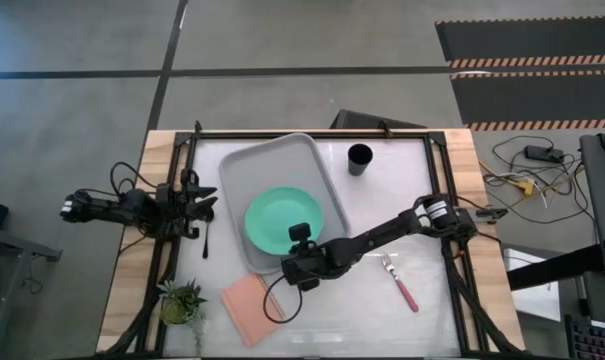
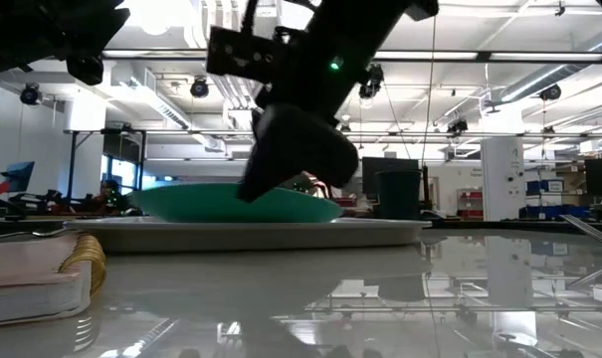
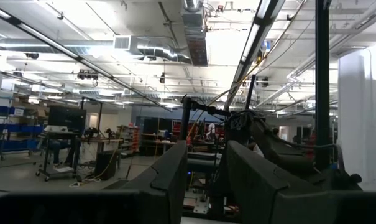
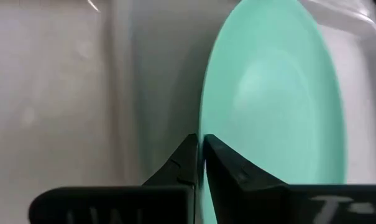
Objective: Pick and place plate/cup/fork/spoon on tray
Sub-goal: Put the green plate on the gray serving tray
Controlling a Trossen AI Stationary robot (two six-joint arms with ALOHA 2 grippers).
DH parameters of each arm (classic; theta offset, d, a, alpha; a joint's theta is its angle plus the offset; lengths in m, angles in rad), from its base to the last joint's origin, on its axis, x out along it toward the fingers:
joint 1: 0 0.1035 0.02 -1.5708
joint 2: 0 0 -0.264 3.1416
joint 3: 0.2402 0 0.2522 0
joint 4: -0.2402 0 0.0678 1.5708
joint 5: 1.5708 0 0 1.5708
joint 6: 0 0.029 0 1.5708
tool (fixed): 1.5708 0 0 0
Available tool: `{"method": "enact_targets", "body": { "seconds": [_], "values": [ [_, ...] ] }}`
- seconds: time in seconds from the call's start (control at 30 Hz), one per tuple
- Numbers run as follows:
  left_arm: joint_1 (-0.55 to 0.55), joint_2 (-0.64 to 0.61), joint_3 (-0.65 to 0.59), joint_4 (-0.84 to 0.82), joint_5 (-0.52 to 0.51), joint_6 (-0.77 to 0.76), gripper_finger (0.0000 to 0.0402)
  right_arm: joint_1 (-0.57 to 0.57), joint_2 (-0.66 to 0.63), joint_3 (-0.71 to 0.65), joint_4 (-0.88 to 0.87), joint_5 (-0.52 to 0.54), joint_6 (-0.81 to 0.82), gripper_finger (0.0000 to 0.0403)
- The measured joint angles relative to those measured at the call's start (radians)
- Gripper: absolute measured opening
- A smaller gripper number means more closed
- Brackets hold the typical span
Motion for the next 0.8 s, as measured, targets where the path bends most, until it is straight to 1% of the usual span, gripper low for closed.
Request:
{"method": "enact_targets", "body": {
  "seconds": [0.13, 0.33, 0.47, 0.63, 0.8],
  "values": [
    [0.0, 0.0, 0.0, 0.0, 0.0, 0.0, 0.0097, -0.014, 0.0, 0.0, 0.04, -0.039, 0.031, 0.0037],
    [0.0, 0.001, 0.0, 0.0, 0.0, 0.0, 0.0097, -0.05, 0.0, 0.0, 0.017, -0.05, 0.094, 0.0083],
    [0.0, 0.001, 0.0, 0.0, 0.0, 0.0, 0.0097, -0.055, 0.0, 0.0, 0.002, -0.13, 0.121, 0.0107],
    [0.0, 0.001, 0.0, 0.0, 0.0, 0.0, 0.0097, -0.051, -0.011, 0.008, -0.046, -0.145, 0.124, 0.0119],
    [0.0, 0.002, 0.0, 0.0, 0.0, -0.004, 0.0097, -0.047, -0.087, -0.006, -0.174, -0.137, 0.158, 0.0116]
  ]
}}
